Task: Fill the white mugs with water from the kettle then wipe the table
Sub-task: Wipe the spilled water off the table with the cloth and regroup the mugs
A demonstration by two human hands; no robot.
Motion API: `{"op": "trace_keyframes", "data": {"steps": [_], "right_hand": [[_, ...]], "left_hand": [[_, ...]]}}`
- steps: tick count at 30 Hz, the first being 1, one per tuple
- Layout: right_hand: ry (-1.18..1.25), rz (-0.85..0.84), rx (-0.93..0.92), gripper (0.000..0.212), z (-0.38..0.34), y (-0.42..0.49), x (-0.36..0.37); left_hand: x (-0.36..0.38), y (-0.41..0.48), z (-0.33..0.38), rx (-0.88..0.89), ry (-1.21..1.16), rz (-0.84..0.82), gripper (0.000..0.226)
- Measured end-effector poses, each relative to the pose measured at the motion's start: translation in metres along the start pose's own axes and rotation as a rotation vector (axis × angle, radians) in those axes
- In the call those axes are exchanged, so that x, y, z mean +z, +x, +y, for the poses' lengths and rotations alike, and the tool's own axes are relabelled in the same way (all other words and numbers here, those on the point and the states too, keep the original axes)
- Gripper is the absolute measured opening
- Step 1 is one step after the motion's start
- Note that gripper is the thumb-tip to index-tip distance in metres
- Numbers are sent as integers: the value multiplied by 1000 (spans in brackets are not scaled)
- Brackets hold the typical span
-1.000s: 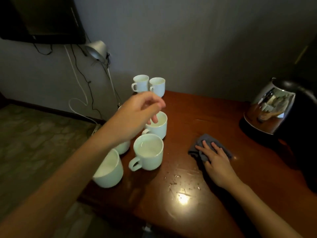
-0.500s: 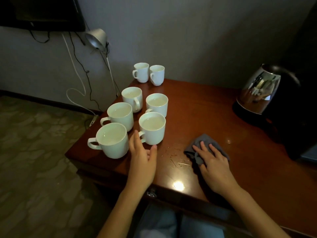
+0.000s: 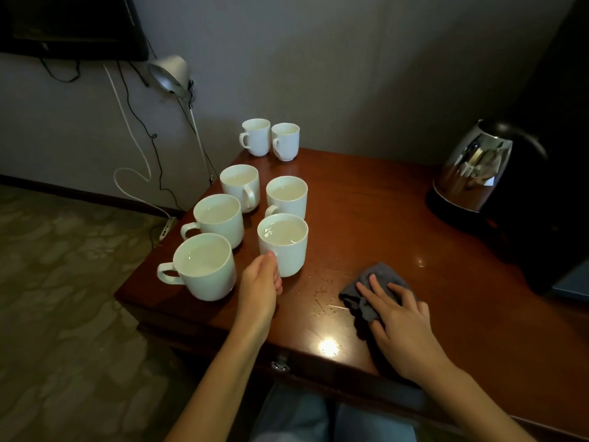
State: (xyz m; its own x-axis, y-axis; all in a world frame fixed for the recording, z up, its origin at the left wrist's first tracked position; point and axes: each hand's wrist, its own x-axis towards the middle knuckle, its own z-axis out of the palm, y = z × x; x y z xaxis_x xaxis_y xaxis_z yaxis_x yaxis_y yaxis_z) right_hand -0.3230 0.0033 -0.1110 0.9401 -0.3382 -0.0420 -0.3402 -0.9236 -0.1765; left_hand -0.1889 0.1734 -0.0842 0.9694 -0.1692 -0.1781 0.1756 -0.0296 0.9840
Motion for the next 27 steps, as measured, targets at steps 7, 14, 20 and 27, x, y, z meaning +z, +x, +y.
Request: {"op": "trace_keyframes", "data": {"steps": [7, 14, 20, 27], "right_hand": [[58, -17, 67, 52, -21, 47, -5], [177, 0, 143, 55, -94, 109, 9], [154, -75, -144, 54, -133, 105, 18], [44, -67, -305, 68, -54, 34, 6]], "left_hand": [[-19, -28, 41, 45, -157, -65, 37], [-45, -42, 99, 207, -248, -72, 39], [-49, -38, 101, 218, -246, -49, 37], [-55, -38, 92, 209, -253, -48, 40]]}}
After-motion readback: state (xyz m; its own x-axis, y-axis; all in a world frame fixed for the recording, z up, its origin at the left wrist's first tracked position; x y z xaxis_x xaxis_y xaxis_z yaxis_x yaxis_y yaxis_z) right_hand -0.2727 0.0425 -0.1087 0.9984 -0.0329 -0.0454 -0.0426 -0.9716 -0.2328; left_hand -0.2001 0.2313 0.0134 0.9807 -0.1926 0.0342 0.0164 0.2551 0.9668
